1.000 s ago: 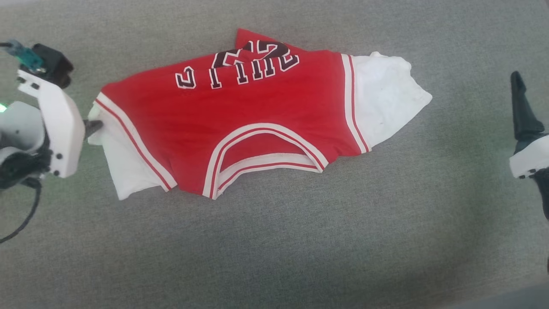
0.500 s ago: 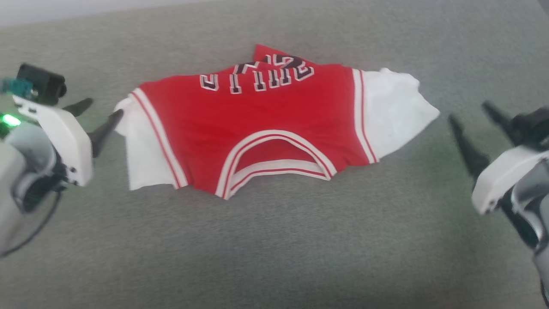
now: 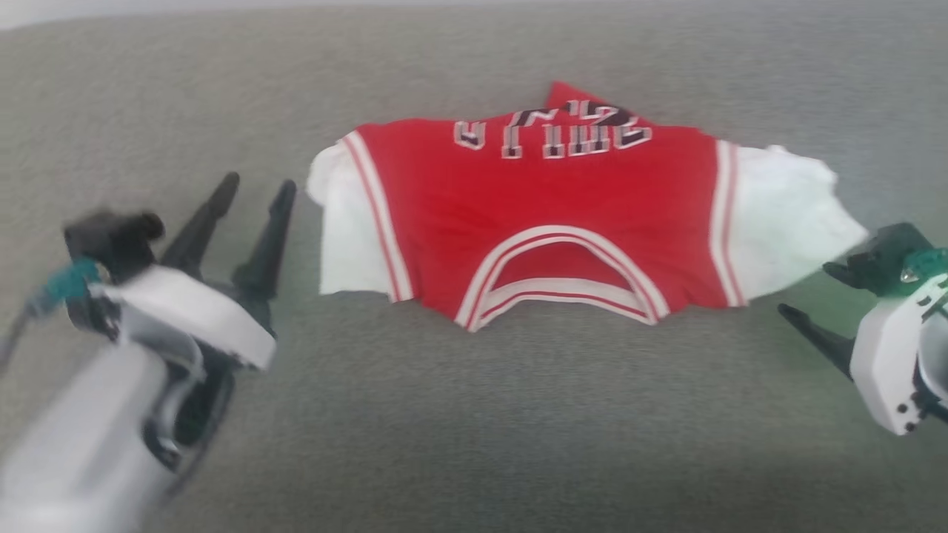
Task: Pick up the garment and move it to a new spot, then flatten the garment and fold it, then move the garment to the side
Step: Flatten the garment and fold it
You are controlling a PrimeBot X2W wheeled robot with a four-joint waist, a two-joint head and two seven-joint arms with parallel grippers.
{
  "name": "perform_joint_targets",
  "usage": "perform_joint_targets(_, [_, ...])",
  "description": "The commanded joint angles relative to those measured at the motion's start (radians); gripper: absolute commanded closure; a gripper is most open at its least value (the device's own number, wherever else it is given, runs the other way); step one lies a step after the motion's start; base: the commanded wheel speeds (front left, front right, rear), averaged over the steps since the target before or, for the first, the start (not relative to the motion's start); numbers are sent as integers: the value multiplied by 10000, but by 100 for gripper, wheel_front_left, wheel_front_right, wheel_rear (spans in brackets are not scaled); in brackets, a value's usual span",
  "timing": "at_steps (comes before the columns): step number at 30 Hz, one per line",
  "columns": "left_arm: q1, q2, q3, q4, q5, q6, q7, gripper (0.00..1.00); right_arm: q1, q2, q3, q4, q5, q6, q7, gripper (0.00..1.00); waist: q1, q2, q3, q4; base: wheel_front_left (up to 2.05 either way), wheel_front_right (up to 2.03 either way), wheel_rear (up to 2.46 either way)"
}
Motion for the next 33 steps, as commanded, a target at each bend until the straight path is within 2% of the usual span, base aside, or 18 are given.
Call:
perform_joint_targets(1, [713, -457, 753, -401, 761, 159, -38, 0, -318, -255, 297, -131, 228, 1, 165, 0, 0, 0, 274, 461, 0, 0, 0])
perform_joint_targets(4, [1732, -1155, 1840, -1137, 2311, 285, -40, 0, -755, -686, 882, -68, 597, 1, 511, 0, 0, 0, 473, 841, 0, 0, 0])
perform_joint_targets(7, [2493, -1849, 2518, -1584, 3715, 146, -42, 0, -1160, -1035, 1461, 71, 938, 1, 781, 0, 0, 0, 678, 1174, 0, 0, 0])
perform_joint_targets(12, [3160, -2934, 3412, -1640, 4813, -544, -40, 0, -1701, -1390, 2513, 396, 1340, -4, 1108, 0, 0, 0, 1009, 1544, 0, 0, 0])
perform_joint_targets(15, [3295, -3228, 3637, -1541, 5165, -812, -39, 0, -1915, -1364, 2790, 639, 1489, -22, 1016, 0, 0, 0, 1118, 1601, 0, 0, 0])
perform_joint_targets(16, [3317, -3355, 3777, -1501, 5323, -944, -39, 0, -2017, -1311, 2944, 764, 1530, -22, 1024, 9, 0, 0, 1155, 1616, 0, 0, 0])
perform_joint_targets(17, [3328, -3440, 3896, -1462, 5494, -1067, -39, 0, -2065, -1300, 3160, 851, 1528, -40, 1092, 53, 0, 0, 1178, 1619, 0, 0, 0])
perform_joint_targets(18, [3307, -3469, 4000, -1434, 5673, -1180, -39, 0, -2129, -1282, 3304, 962, 1569, -51, 1105, 85, 0, 0, 1200, 1609, 0, 0, 0])
perform_joint_targets(19, [3232, -3497, 4079, -1453, 5791, -1300, -39, 0, -2216, -1253, 3405, 1066, 1620, -59, 1048, 100, 0, 0, 1222, 1588, 0, 0, 0])
perform_joint_targets(20, [3133, -3463, 4113, -1464, 5962, -1411, -39, 0, -2284, -1231, 3489, 1158, 1624, -59, 1007, 100, 0, 0, 1238, 1560, 0, 0, 0])
perform_joint_targets(23, [2678, -2987, 3747, -1312, 6502, -1693, -39, 0, -2440, -1251, 3714, 1358, 1637, -44, 869, 100, 0, 0, 1245, 1458, 0, 0, 0])
perform_joint_targets(26, [1866, -2079, 2788, -1069, 6864, -1838, 164, 0, -2574, -1197, 3923, 1450, 1752, -31, 755, 100, 0, 0, 1268, 1314, 0, 0, 0])
perform_joint_targets(29, [610, -794, 664, -1253, 6192, -1845, 1032, 0, -2769, -1106, 4111, 1552, 1818, -30, 646, 100, 0, 0, 1357, 1158, 0, 0, 0])
perform_joint_targets(31, [-357, 233, -914, -1451, 5409, -1843, 1854, 0, -2956, -1053, 4240, 1608, 1788, -31, 592, 100, 0, 0, 1442, 1037, 0, 0, 0])
perform_joint_targets(33, [-1441, 981, -2282, -1707, 4427, -1845, 2577, 0, -3143, -967, 4353, 1665, 1800, -39, 526, 100, 0, 0, 1533, 922, 0, 0, 0])
